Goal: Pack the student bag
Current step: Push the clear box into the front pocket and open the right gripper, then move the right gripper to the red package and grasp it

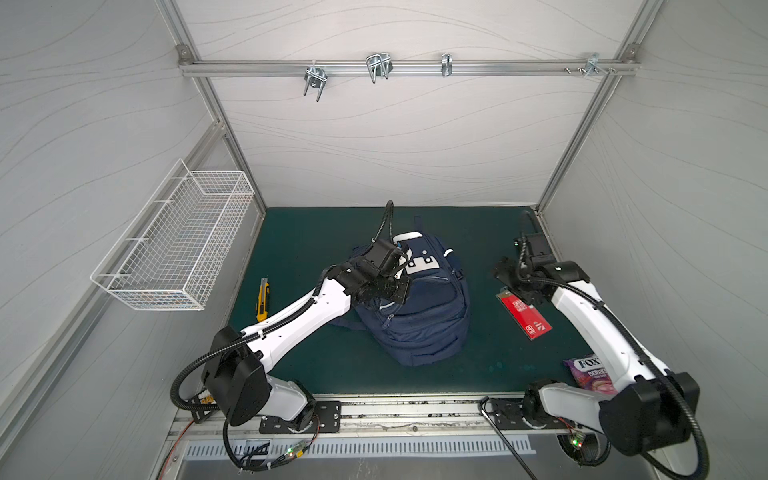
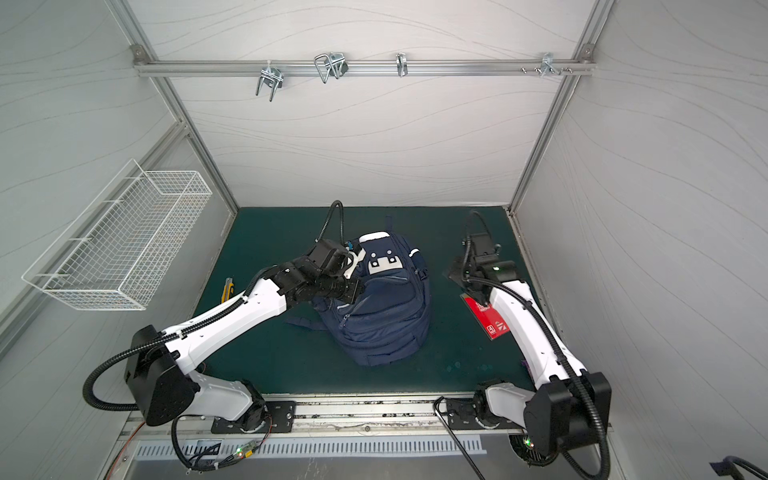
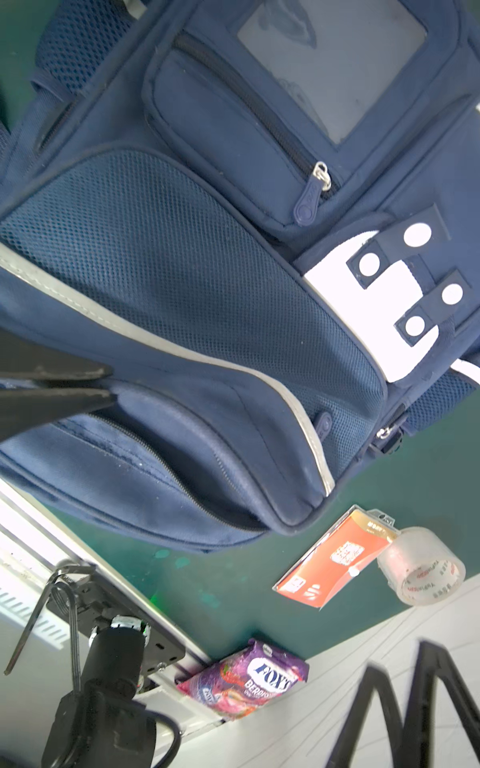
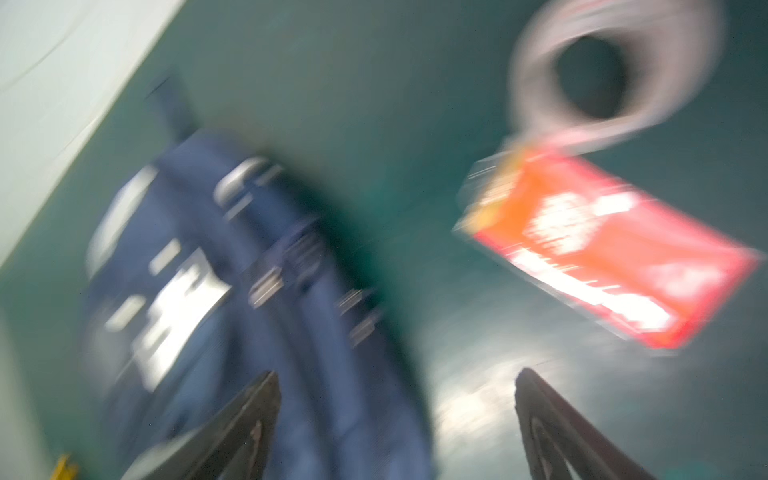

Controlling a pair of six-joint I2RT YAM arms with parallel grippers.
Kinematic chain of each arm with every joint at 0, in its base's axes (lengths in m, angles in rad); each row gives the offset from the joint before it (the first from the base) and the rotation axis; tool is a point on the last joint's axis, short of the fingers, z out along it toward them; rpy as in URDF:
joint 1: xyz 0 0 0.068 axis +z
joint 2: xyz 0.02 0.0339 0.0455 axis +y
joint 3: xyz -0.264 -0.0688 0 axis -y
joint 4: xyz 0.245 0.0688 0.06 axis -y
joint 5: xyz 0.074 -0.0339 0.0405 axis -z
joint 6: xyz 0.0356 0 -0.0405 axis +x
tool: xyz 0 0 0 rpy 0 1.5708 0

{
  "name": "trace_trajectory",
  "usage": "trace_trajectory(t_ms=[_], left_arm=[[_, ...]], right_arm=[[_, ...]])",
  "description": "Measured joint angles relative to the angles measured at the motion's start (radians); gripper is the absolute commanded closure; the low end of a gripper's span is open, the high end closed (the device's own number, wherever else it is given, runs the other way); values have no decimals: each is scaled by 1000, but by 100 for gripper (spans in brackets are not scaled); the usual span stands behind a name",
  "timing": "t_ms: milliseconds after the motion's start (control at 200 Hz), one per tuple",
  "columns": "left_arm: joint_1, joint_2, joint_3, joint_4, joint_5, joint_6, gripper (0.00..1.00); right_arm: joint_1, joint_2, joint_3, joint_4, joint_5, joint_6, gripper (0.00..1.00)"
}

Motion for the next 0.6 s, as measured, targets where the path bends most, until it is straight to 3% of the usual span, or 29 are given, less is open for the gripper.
trace_trajectory(t_ms=[185,355,470,600], left_arm=[[43,-19,-18,-2,10,-21,100],[51,-25,-18,-8,34,-32,100],[53,-25,-18,-8,44,-42,100],[53,-25,-18,-8,47,-47,100]], right_arm=[[-281,48,-125,31,-2,-31,6],[-460,100,-196,141,-84,-60,6],[-504,204,-203,207,-181,-105,9],[-451,296,-199,262,-266,-159,9]])
